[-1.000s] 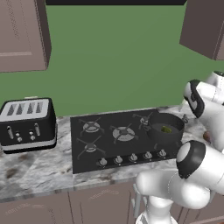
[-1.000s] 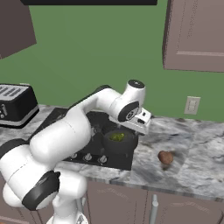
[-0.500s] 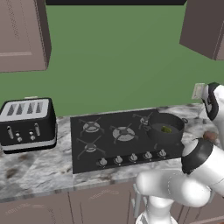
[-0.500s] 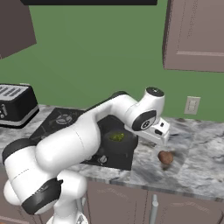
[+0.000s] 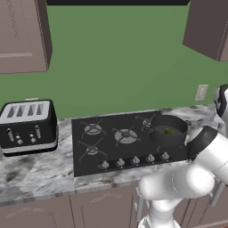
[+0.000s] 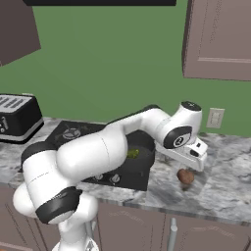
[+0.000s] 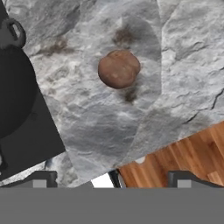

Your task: Put the potato and cucumber in the pot. Retrieve the spatula and lightly stir the vegetables in the pot.

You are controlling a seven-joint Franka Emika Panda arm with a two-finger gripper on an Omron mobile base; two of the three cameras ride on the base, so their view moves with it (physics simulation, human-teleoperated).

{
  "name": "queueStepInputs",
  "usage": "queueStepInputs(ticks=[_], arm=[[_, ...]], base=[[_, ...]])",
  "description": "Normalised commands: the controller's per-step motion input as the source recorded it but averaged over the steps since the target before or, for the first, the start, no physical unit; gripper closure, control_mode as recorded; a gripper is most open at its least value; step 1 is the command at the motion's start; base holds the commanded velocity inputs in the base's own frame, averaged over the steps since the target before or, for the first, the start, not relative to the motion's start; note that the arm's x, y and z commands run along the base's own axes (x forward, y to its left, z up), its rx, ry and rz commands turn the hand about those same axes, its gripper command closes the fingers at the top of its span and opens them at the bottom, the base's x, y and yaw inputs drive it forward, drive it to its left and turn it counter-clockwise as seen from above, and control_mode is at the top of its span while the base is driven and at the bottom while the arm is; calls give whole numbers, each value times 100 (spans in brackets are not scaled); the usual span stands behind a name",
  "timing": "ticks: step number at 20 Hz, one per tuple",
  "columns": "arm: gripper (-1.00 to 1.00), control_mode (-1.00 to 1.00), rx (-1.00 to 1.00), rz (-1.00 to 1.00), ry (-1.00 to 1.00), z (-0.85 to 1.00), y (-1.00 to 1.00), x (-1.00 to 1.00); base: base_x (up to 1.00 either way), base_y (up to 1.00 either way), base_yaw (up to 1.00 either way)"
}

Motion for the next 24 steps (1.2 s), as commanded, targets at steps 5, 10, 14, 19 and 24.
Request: queueStepInputs(ticks=[5, 10, 14, 19, 24], arm=[[-100, -100, 0, 0, 2, -38, -22, 0], [-100, -100, 0, 4, -7, -38, -6, 16], [-100, -100, -5, 18, -2, -15, -18, 21], [-100, -100, -5, 28, 0, -9, -7, 39], [-100, -100, 2, 34, 2, -8, -11, 24]], base=[[0, 0, 0], [0, 0, 0], [0, 0, 0], [0, 0, 0], [0, 0, 0]])
